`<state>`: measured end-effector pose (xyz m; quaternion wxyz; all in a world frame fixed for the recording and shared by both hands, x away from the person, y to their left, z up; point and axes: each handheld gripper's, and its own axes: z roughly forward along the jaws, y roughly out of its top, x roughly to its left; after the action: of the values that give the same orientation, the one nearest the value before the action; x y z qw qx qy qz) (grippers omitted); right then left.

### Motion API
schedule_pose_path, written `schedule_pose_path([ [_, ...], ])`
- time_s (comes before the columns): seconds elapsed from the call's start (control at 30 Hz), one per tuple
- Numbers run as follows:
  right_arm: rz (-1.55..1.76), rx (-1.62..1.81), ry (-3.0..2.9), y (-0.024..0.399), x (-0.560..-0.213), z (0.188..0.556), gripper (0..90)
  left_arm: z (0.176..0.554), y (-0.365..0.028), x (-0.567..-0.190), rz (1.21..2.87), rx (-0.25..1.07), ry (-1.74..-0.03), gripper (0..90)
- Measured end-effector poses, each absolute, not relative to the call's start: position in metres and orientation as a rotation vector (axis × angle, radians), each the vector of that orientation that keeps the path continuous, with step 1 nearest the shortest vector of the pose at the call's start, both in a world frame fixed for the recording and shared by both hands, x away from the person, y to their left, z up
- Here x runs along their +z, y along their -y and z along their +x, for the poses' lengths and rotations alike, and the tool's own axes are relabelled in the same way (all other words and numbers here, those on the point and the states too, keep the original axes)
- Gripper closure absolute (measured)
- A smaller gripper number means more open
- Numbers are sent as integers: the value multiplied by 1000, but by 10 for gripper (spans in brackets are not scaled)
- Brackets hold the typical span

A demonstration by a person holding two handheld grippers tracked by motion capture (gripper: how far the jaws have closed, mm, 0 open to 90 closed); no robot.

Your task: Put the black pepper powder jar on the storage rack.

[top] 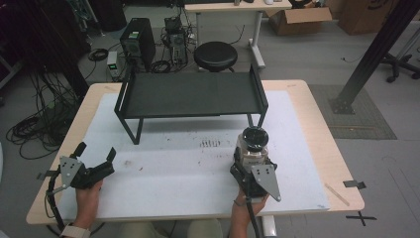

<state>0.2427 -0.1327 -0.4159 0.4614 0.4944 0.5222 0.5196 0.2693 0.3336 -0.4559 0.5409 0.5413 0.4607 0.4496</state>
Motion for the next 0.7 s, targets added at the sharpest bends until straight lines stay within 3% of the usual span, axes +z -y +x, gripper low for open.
schedule_pose_path([
  [0.7,1124,1358,-1263,132,-376,241,257,270,-333,-456,1289,1070,-1097,4],
])
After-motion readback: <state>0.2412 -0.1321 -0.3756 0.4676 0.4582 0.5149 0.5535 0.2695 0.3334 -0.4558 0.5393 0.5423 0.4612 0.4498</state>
